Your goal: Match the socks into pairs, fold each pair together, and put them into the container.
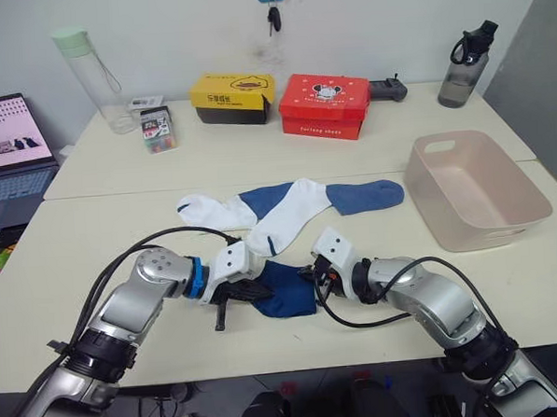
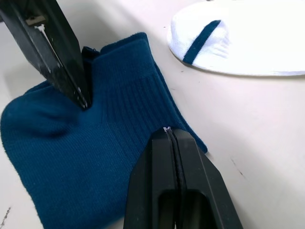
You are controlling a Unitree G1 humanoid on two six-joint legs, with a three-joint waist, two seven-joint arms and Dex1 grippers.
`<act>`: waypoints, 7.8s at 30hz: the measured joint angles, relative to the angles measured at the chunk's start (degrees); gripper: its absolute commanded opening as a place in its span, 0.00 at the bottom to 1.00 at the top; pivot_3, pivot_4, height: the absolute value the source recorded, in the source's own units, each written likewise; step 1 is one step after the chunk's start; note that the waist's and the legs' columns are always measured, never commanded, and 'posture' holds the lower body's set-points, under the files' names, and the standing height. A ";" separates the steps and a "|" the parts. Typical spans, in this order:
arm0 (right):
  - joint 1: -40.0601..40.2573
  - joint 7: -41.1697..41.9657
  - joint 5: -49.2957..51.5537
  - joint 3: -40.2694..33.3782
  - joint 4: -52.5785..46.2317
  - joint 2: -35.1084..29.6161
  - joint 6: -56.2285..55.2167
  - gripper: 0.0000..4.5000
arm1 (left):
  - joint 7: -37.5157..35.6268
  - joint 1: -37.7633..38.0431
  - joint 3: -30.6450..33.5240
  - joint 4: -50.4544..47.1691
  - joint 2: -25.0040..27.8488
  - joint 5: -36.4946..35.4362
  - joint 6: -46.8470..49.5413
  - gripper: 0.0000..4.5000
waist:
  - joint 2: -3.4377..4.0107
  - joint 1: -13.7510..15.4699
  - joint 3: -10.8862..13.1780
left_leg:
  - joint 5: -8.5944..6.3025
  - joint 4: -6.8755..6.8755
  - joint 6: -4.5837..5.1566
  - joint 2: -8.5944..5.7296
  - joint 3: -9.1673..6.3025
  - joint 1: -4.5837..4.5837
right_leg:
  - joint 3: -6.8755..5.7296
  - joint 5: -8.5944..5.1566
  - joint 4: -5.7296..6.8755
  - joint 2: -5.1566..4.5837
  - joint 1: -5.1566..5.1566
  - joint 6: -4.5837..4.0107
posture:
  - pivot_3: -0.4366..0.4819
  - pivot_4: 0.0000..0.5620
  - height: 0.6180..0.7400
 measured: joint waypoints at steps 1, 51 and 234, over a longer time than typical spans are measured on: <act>0.08 0.39 0.68 -0.83 -0.62 -0.13 0.25 0.01 | 0.63 -0.02 1.47 -0.89 0.00 -1.44 2.47 0.00 | -0.01 0.00 0.01 | 0.00 0.00 0.00 0.00 0.00 -0.02 | 0.00 0.00 0.00 0.00 -0.01 0.00 | 0.48 0.27 0.88; 4.28 0.02 23.11 -25.22 -6.72 3.59 34.13 0.71 | -0.08 2.88 -0.15 -0.15 -0.91 1.31 -3.78 0.00 | 0.00 0.01 -0.01 | 0.00 -0.05 0.00 0.03 0.00 0.04 | 0.01 0.00 -0.01 -0.01 0.05 -0.01 | 0.48 0.27 0.88; 8.57 16.46 10.05 -18.26 -26.35 -22.27 -9.96 1.00 | 1.92 11.22 16.35 13.66 7.97 -2.22 -7.66 0.15 | 0.04 0.31 0.24 | -0.08 0.81 0.15 -0.02 0.03 -0.71 | -0.04 0.13 0.35 -0.05 -0.43 0.18 | 0.48 0.27 0.88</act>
